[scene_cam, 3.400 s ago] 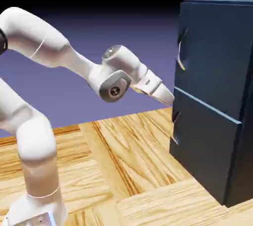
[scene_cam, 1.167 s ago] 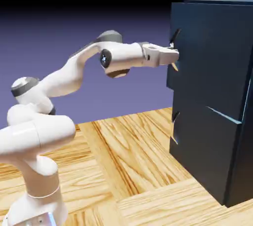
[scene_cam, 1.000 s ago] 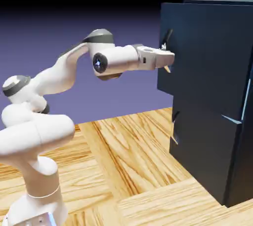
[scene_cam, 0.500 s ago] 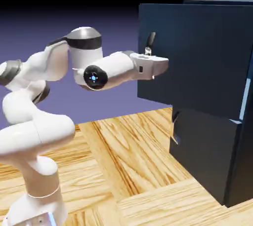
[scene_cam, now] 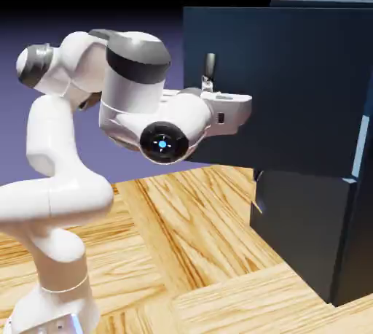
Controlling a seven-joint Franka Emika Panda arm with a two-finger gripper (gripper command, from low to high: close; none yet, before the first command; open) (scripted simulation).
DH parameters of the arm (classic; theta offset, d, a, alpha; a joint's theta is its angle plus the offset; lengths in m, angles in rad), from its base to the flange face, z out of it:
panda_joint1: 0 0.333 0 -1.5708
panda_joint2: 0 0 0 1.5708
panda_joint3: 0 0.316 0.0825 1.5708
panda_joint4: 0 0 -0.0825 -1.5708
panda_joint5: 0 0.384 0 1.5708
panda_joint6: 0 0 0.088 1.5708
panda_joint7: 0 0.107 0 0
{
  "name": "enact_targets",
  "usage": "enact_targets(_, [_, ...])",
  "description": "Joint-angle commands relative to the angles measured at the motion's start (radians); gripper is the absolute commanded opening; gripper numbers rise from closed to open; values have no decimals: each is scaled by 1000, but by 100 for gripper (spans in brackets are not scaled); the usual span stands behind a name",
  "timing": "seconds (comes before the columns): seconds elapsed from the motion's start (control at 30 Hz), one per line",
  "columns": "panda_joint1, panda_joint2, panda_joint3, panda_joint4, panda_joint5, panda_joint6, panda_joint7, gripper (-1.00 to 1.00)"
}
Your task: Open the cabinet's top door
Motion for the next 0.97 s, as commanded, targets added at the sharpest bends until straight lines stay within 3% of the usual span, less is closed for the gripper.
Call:
enact_targets(0.0, [-20, 36, 7, 26, -35, -20, -30, -100])
enact_targets(0.43, [-174, 507, 142, 400, -449, -104, -302, -100])
enact_targets(0.93, [-135, 1017, 266, 804, -742, -57, -260, -100])
